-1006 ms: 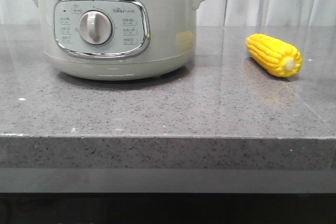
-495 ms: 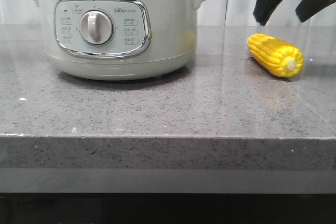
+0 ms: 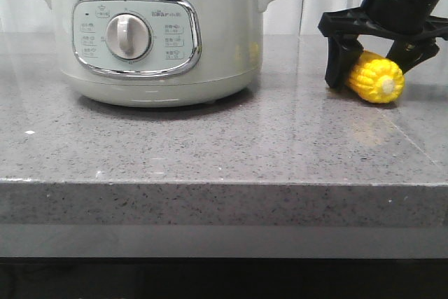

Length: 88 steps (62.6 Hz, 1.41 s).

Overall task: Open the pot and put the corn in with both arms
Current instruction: 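Grasp the yellow corn cob with the right gripper and lift it, then carry the corn over the open cooker with the right gripper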

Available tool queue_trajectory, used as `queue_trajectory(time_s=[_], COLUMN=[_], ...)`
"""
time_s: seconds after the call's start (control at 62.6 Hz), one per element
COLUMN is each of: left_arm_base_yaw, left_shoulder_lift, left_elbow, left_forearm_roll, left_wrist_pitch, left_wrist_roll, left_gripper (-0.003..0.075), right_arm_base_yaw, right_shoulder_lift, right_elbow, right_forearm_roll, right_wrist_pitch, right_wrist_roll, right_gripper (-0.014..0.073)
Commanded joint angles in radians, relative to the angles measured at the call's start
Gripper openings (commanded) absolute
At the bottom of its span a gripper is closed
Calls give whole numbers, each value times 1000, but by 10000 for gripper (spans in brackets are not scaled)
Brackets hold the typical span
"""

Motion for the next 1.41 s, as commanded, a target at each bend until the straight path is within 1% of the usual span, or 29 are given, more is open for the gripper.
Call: queue_trajectory(time_s=[0.0,0.064,0.255,0.319,0.399,0.83,1.022,1.389], left_arm_base_yaw=[1,1,1,1,1,1,1,1], left_shoulder_lift=[-64,-64,-64,-64,-64,-64,-64,-61], left_elbow=[-41,-41,-41,-41,-41,-41,-41,-41], left_forearm_roll=[-27,-27,-27,-27,-27,-27,-27,-27], left_wrist_pitch=[-72,-72,-72,-72,-70,-66,-66,-66], left_wrist_roll=[-12,-12,-12,-12,-12,-12,-12,-12], left_gripper=[95,95,95,95,95,95,95,95], right_arm_base_yaw=[2,2,2,2,2,2,2,2], right_shoulder_lift=[-48,-48,-48,-48,-48,-59,-93,-165], right_elbow=[-35,-35,-35,-35,-35,-35,-43,-178], right_forearm_roll=[5,5,5,5,5,5,4,4], right_wrist_pitch=[-28,-24,-19,-19,-19,-25,-25,9], right_wrist_roll=[-1,-1,-1,-1,-1,-1,-1,-1], right_gripper=[575,529,295,249,212,203,203,203])
